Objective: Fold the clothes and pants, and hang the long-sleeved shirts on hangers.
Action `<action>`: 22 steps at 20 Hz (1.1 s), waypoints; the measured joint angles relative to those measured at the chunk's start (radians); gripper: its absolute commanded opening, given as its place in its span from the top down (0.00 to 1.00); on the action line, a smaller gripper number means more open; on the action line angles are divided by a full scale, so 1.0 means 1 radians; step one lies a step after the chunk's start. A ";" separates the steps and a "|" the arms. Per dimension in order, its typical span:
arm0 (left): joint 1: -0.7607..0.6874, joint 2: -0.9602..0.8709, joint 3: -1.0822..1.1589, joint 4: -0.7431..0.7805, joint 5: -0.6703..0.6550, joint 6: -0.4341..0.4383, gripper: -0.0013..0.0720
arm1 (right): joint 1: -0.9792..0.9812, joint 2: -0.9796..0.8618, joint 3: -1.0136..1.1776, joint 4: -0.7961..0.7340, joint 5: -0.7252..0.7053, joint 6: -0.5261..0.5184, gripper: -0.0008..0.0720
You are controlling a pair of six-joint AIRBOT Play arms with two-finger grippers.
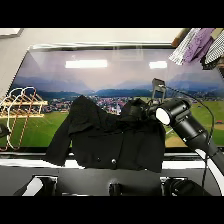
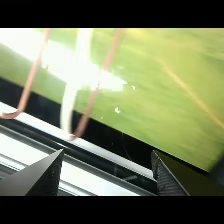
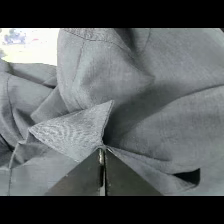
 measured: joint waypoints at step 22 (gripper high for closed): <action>0.120 -0.245 -0.169 -0.079 0.182 0.393 0.18 | 0.000 0.000 0.000 -0.032 0.052 0.001 0.93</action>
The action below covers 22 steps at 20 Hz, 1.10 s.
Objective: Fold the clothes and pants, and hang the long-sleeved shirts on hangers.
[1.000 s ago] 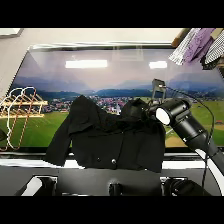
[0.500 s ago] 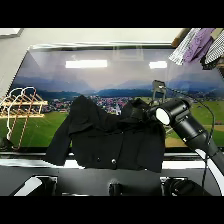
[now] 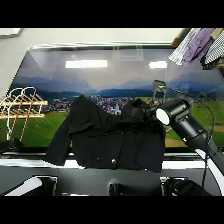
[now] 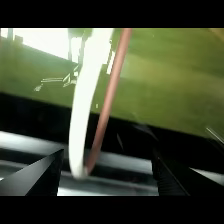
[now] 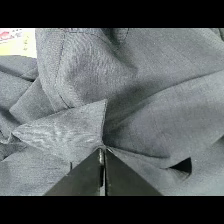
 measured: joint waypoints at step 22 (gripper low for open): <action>-0.030 -0.030 0.056 -0.042 -0.021 0.005 0.95 | 0.000 0.000 0.000 0.010 0.019 0.006 0.93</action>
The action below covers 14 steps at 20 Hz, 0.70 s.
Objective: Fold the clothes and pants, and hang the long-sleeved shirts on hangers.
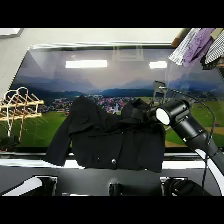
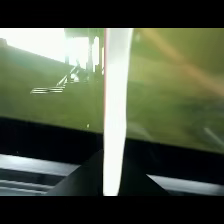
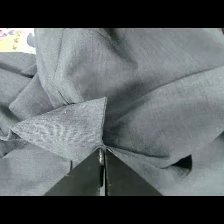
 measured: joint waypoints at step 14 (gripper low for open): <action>-0.119 0.122 0.401 -0.263 -0.011 -0.002 0.95 | 0.000 0.000 0.000 -0.010 0.041 0.029 0.93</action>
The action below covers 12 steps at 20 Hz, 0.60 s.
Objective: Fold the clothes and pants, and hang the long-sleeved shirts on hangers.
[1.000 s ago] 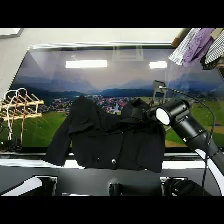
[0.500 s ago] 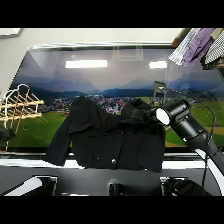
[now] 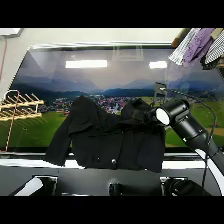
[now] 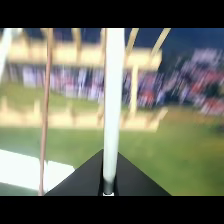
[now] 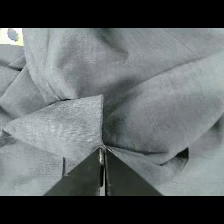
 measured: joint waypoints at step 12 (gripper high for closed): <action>-0.581 0.472 -0.323 -0.007 -0.146 0.122 0.95 | -0.091 -0.010 0.001 -0.126 -0.092 0.364 0.93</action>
